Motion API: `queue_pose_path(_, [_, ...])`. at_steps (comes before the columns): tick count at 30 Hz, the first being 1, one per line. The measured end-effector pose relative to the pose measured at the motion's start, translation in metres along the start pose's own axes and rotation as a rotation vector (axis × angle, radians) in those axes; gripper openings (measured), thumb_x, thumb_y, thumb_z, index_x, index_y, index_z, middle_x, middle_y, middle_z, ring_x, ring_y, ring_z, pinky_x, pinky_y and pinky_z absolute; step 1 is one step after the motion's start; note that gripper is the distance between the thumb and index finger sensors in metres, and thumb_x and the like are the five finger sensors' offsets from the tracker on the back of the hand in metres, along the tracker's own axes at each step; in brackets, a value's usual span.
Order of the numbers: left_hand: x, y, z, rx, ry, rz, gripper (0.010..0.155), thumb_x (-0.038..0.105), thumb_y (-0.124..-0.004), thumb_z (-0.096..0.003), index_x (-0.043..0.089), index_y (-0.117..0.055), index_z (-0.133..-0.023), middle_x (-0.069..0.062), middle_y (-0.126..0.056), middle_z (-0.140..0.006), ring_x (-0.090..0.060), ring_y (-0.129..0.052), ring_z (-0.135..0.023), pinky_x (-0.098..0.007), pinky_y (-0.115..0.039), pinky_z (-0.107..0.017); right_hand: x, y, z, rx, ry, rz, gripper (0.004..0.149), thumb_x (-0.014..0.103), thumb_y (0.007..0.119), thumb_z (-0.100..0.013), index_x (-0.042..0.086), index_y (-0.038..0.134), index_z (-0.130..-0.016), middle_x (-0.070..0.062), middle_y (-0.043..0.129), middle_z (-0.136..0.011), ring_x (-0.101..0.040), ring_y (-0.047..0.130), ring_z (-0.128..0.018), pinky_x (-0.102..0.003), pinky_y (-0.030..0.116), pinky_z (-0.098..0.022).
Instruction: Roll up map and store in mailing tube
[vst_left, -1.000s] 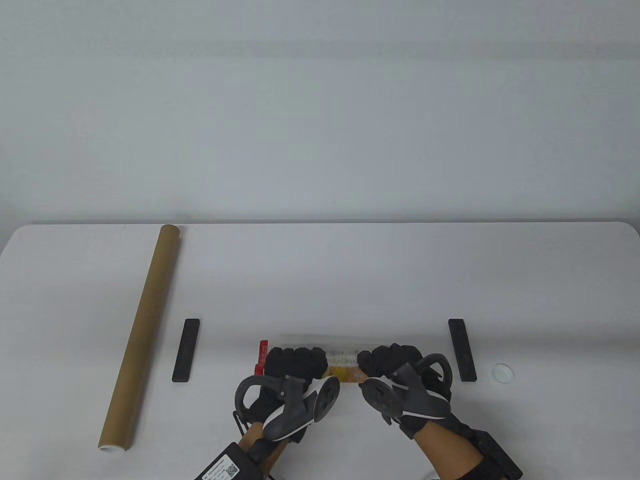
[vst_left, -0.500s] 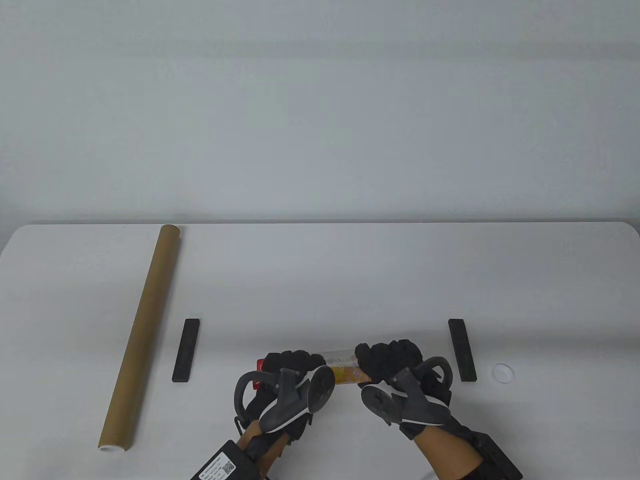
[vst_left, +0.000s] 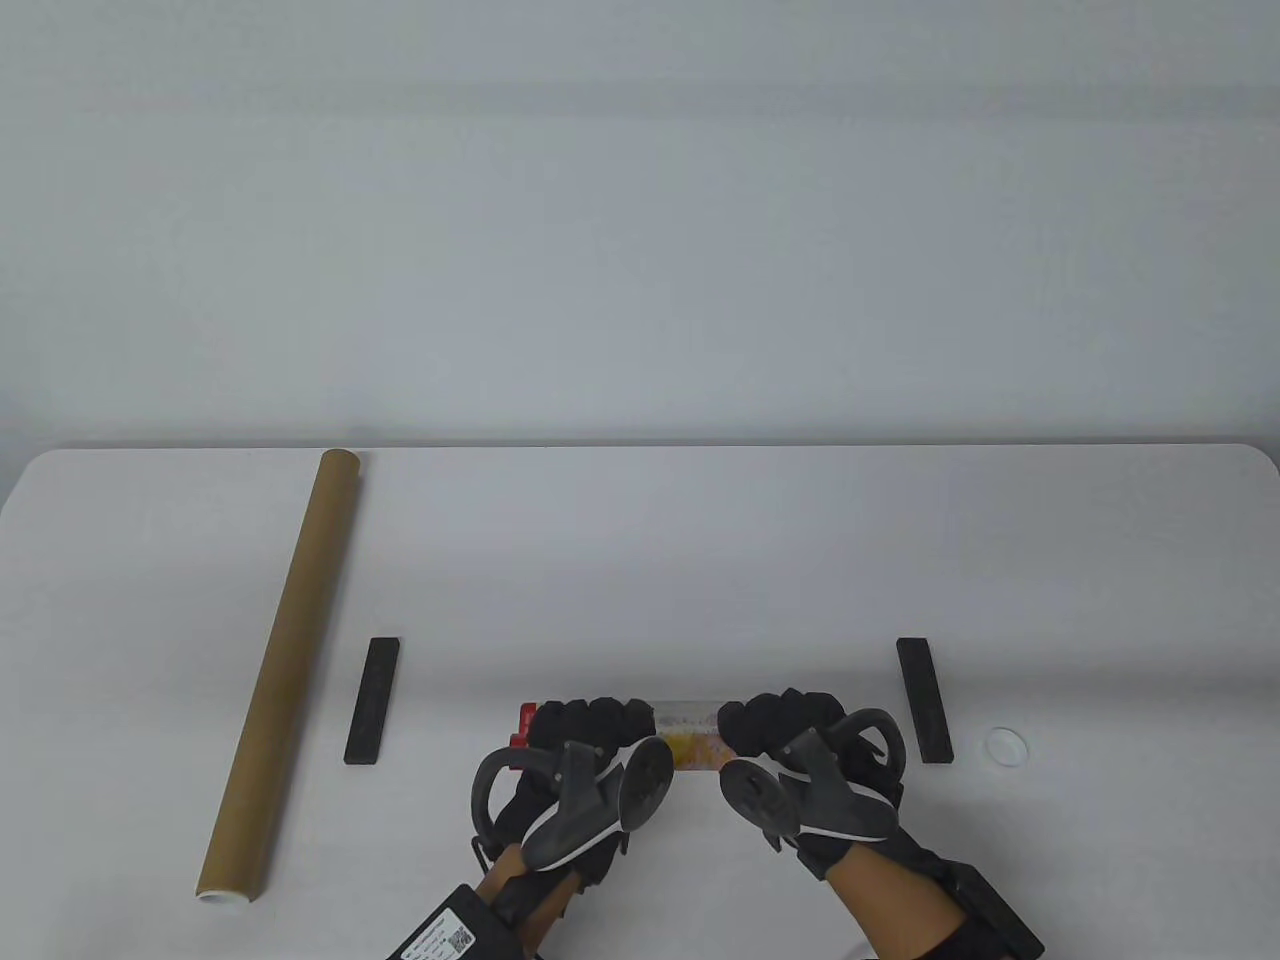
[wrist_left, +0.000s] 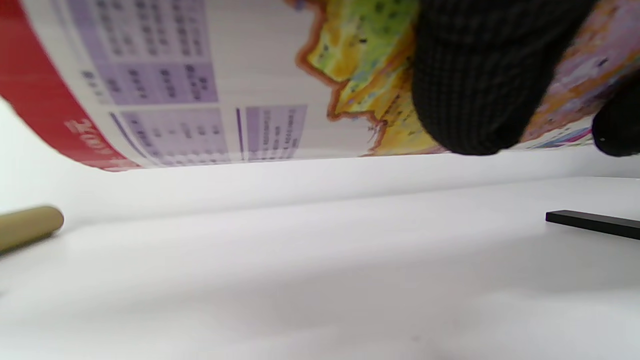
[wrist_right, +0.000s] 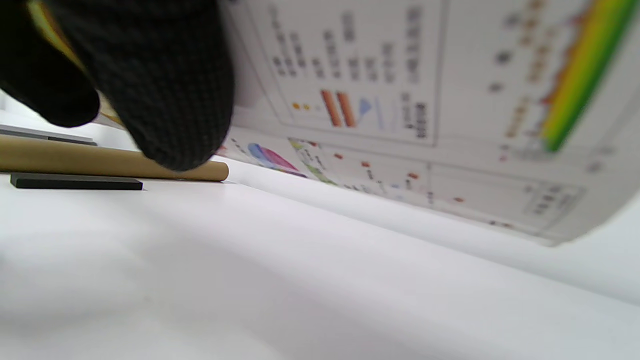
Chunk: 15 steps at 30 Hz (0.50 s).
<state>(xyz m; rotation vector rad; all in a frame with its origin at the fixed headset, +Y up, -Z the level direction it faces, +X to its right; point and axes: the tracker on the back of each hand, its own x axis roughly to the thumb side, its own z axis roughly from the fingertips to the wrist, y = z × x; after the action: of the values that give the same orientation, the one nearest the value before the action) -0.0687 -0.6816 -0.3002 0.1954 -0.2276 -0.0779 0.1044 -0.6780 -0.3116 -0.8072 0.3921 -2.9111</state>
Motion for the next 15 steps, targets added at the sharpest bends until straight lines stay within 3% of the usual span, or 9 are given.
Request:
queue_pose_path(8, [0.0003,0.0031,0.0018,0.056,0.001,-0.041,0.049,0.063,-0.094,-0.0295,0.042,-0.086,-0.073,0.011,-0.095,-0.061,-0.013,-0.101,-0.055,-0.038,-0.078,-0.064,-0.0029,0.0021,-0.0001,0.017,-0.005,-0.089,0.054,0.044,0.097,-0.042,0.010,0.089,-0.084,-0.004,0.094,-0.060,-0.027,0.100,-0.044,-0.054,0.081,-0.046])
queue_pose_path(15, [-0.0026,0.0009,-0.0022,-0.033,0.011,0.010,0.046,0.063,-0.094,-0.0300,0.042,-0.087,-0.070,0.011,-0.095,-0.058,-0.013,-0.102,-0.052,-0.038,-0.079,-0.062,0.0012,0.0014,0.0028,-0.044,-0.019,-0.005,0.061,0.045,0.096,-0.042,0.009,0.085,-0.091,-0.007,0.092,-0.067,-0.031,0.098,-0.052,-0.057,0.077,-0.051])
